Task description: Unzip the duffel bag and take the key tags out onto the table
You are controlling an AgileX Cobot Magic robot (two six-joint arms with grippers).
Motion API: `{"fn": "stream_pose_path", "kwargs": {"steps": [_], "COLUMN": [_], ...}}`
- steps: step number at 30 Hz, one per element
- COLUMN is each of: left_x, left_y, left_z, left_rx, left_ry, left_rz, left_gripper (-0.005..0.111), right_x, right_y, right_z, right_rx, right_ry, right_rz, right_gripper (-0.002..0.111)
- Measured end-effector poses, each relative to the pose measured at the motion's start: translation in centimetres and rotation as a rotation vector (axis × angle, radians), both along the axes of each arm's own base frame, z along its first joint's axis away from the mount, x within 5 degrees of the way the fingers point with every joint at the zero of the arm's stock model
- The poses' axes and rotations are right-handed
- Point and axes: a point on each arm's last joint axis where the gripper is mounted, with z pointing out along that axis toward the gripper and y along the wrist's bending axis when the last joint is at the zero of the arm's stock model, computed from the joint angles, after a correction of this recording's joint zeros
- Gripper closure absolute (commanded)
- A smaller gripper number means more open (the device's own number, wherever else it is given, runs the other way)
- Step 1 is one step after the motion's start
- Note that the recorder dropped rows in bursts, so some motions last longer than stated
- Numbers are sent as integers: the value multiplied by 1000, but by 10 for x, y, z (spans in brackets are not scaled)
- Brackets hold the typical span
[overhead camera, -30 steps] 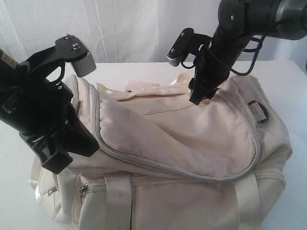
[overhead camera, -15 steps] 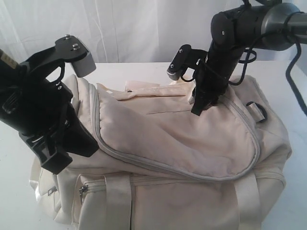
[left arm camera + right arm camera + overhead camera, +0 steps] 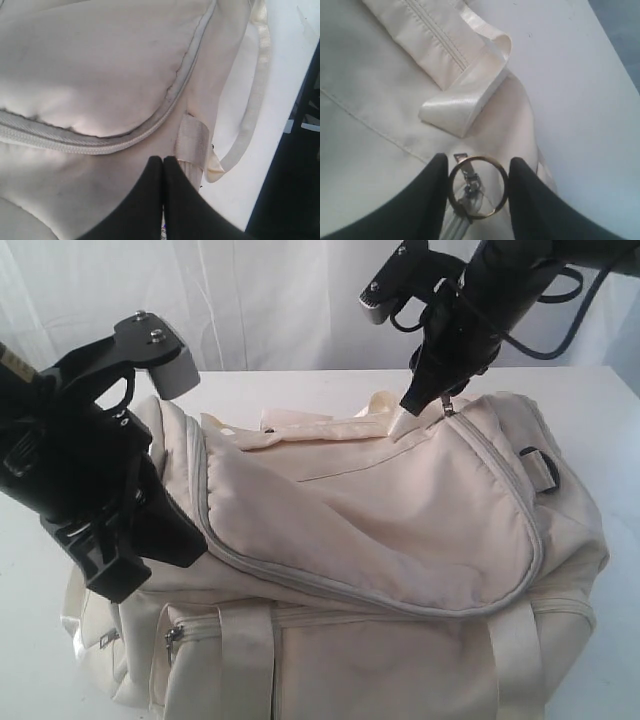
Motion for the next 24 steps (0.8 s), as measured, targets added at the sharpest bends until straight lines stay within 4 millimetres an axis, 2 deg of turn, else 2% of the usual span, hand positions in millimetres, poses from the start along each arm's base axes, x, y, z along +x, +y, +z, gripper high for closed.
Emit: {"fn": "stream_pose_path", "kwargs": {"steps": [14,19,24], "left_x": [12,22,32], "left_y": [-4,-7,-14], "left_z": [6,13,28], "left_rx": [-69,-137,-178], "left_ry": [-134,-240,-290], "left_rz": [41,101,118], "left_gripper": [107,107,107], "right_x": [-34,-44,-49], "right_y": [-23,-29,-32], "right_z": [41,41,29], "right_rx": [28,29,-1], "right_ry": [57,89,136], "right_rz": [-164,-205,-215], "right_gripper": [108,108,108]}}
